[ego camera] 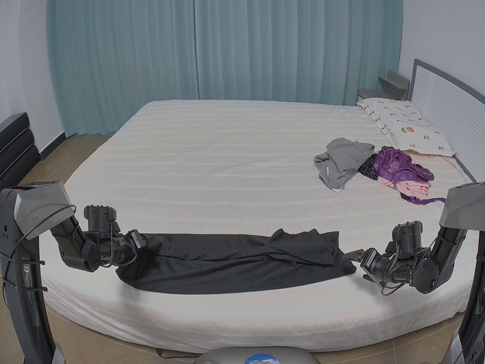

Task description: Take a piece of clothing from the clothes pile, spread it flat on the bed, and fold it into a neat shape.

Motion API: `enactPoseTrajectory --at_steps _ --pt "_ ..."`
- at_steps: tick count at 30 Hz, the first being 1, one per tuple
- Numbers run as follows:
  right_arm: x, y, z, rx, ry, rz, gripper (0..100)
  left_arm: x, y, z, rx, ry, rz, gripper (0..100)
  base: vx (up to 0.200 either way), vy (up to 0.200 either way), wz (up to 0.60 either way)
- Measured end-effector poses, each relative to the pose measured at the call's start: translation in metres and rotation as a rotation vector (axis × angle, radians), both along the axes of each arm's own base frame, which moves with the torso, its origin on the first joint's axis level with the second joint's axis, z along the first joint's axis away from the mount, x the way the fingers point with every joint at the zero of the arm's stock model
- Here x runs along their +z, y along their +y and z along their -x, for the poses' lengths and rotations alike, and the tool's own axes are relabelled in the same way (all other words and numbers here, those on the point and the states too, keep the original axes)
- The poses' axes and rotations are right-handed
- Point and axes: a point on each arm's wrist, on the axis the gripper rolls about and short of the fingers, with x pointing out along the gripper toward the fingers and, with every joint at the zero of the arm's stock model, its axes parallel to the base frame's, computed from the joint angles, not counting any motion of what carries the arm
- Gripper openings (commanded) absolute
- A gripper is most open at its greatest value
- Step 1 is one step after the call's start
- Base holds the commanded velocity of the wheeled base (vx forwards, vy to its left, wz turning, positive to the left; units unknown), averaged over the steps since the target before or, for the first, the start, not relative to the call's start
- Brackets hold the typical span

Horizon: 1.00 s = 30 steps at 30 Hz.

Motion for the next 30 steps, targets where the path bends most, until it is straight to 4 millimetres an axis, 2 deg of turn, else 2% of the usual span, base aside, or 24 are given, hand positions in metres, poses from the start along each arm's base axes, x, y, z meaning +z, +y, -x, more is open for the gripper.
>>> enactPoseTrajectory --at_steps 18,22,30 --pt "0.000 0.001 0.000 0.003 0.000 -0.001 100 0.051 -0.030 0.006 0.011 -0.021 0.019 0 0.000 -0.200 0.00" --pt "0.000 0.002 0.000 0.005 0.002 -0.001 100 0.064 -0.042 0.009 0.000 0.000 0.000 0 0.000 -0.200 0.00" --pt "0.000 0.003 0.001 0.008 0.002 0.000 100 0.085 -0.083 0.011 -0.056 0.027 -0.054 0 0.000 -0.200 0.00"
